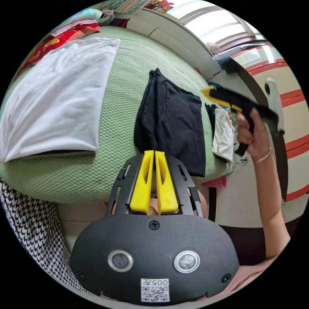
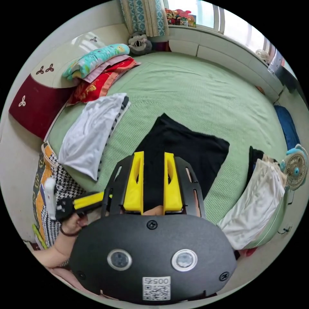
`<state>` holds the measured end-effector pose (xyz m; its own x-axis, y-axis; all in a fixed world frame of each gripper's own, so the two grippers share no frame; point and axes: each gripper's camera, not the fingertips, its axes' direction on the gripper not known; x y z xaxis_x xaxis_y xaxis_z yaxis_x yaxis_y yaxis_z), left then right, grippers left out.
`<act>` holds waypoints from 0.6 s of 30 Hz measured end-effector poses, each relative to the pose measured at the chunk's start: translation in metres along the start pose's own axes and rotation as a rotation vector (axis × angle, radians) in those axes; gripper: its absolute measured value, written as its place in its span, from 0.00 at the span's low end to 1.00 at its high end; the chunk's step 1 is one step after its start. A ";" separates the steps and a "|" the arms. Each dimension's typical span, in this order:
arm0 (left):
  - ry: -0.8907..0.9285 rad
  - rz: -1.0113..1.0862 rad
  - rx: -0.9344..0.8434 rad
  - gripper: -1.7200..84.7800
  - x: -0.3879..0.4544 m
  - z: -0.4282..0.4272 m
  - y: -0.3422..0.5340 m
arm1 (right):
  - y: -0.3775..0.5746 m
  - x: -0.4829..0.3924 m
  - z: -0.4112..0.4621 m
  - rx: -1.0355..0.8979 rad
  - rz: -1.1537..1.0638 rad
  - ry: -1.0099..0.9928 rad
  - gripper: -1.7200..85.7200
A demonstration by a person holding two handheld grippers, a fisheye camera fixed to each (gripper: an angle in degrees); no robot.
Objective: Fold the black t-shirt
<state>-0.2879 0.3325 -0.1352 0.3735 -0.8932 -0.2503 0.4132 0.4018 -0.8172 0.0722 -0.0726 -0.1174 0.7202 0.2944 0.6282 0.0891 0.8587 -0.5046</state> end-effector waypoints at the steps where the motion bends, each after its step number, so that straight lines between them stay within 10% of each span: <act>1: -0.012 0.016 -0.002 0.02 0.004 -0.002 -0.002 | 0.026 0.003 -0.002 0.011 0.001 -0.026 0.11; 18: -0.229 0.178 0.125 0.02 0.130 -0.040 -0.028 | 0.251 -0.074 -0.009 0.184 -0.036 0.213 0.15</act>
<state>-0.2845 0.1970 -0.1653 0.6206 -0.7438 -0.2482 0.4186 0.5820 -0.6972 0.0478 0.1176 -0.2963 0.8491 0.1839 0.4951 0.0052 0.9345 -0.3560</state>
